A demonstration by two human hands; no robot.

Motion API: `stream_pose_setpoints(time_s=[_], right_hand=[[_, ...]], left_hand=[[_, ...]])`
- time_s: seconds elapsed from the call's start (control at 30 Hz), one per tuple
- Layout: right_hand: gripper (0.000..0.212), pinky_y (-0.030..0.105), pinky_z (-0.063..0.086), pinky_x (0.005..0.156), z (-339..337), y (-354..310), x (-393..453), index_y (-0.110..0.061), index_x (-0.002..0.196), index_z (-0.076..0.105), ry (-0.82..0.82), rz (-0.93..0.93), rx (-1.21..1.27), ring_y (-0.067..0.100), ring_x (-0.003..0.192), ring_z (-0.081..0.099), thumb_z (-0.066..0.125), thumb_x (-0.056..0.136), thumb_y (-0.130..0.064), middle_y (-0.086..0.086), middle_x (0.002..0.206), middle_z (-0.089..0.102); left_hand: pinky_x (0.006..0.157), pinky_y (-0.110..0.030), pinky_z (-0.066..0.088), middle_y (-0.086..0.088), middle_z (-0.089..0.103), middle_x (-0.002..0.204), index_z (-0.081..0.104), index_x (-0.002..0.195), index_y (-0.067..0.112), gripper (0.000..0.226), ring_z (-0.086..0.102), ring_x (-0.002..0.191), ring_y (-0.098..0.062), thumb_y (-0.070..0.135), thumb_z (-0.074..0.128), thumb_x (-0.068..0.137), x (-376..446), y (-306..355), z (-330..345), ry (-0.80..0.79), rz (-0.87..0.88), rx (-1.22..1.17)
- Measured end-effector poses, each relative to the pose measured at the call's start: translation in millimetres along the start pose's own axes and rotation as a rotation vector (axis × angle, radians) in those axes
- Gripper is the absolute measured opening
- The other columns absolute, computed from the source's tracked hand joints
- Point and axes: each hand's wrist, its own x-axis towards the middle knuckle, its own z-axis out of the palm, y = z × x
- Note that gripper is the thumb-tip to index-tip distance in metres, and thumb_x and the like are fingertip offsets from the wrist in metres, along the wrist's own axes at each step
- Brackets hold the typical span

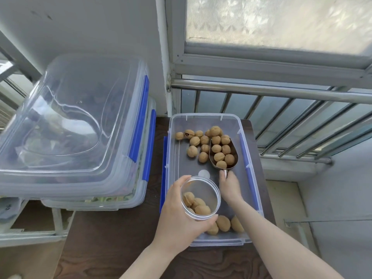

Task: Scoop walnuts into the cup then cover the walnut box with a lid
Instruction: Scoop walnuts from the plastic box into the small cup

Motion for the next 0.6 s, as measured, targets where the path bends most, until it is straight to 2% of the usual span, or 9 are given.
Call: stream_pose_setpoints(time_s=[0.1,0.17,0.23,0.37,0.43,0.5,0.53,0.6], right_hand=[[0.034,0.038,0.043,0.074,-5,10,-9,0.002,0.101,0.058,0.013,-0.063,0.034,0.036,0.092,0.059,0.04,0.099,-0.027,0.023,0.1,0.065],[0.032,0.041,0.046,0.071,-12,9,-17,-0.004,0.093,0.058,-0.018,-0.106,0.061,0.032,0.081,0.059,0.041,0.099,-0.031,0.016,0.086,0.064],[0.03,0.04,0.042,0.062,-23,8,-26,-0.013,0.082,0.054,-0.072,-0.153,0.084,0.023,0.068,0.052,0.041,0.098,-0.035,0.006,0.073,0.056],[0.033,0.03,0.033,0.049,-69,-4,-55,-0.015,0.069,0.039,-0.171,-0.276,0.063,0.015,0.051,0.037,0.045,0.096,-0.032,0.001,0.059,0.042],[0.032,0.022,0.028,0.041,-105,-18,-73,-0.009,0.07,0.04,-0.24,-0.31,0.039,0.008,0.042,0.032,0.047,0.098,-0.023,-0.006,0.051,0.039],[0.033,0.016,0.024,0.034,-147,-35,-93,0.006,0.078,0.042,-0.346,-0.302,0.021,0.006,0.036,0.026,0.048,0.098,-0.02,-0.005,0.049,0.037],[0.037,0.015,0.023,0.032,-167,-45,-103,0.011,0.084,0.043,-0.391,-0.304,0.006,0.007,0.035,0.025,0.05,0.096,-0.024,0.0,0.051,0.037],[0.058,0.014,0.025,0.03,-203,-67,-122,0.014,0.091,0.048,-0.472,-0.335,-0.065,0.008,0.035,0.026,0.056,0.084,-0.043,0.005,0.054,0.038]], left_hand=[[0.097,-0.005,0.031,0.019,0.05,0.128,0.037,0.129,0.036,0.093,0.043,0.122,0.002,0.043,0.086,0.05,0,4,-1,0.033,0.02,-0.002],[0.1,-0.01,0.033,0.017,0.05,0.128,0.037,0.129,0.035,0.093,0.044,0.122,0.001,0.044,0.085,0.05,1,9,-3,0.076,0.051,0.003],[0.101,-0.013,0.035,0.015,0.05,0.127,0.036,0.129,0.035,0.092,0.045,0.122,-0.002,0.046,0.082,0.05,3,18,-6,0.134,0.089,0.007],[0.093,-0.002,0.03,0.02,0.045,0.12,0.033,0.128,0.034,0.09,0.042,0.116,0.007,0.05,0.076,0.051,10,42,-16,0.226,0.202,0.049],[0.09,0.001,0.028,0.022,0.043,0.116,0.033,0.128,0.032,0.088,0.04,0.111,0.013,0.046,0.078,0.053,13,52,-22,0.249,0.26,0.077],[0.089,0.001,0.029,0.018,0.044,0.114,0.036,0.129,0.026,0.087,0.042,0.107,0.008,0.04,0.081,0.055,16,59,-26,0.268,0.305,0.125],[0.088,0.0,0.031,0.014,0.045,0.114,0.037,0.128,0.024,0.087,0.044,0.105,0.003,0.039,0.082,0.055,17,60,-27,0.277,0.326,0.165],[0.081,-0.006,0.037,0.012,0.044,0.109,0.036,0.128,0.022,0.087,0.048,0.098,-0.008,0.036,0.084,0.056,19,60,-29,0.298,0.357,0.25]])
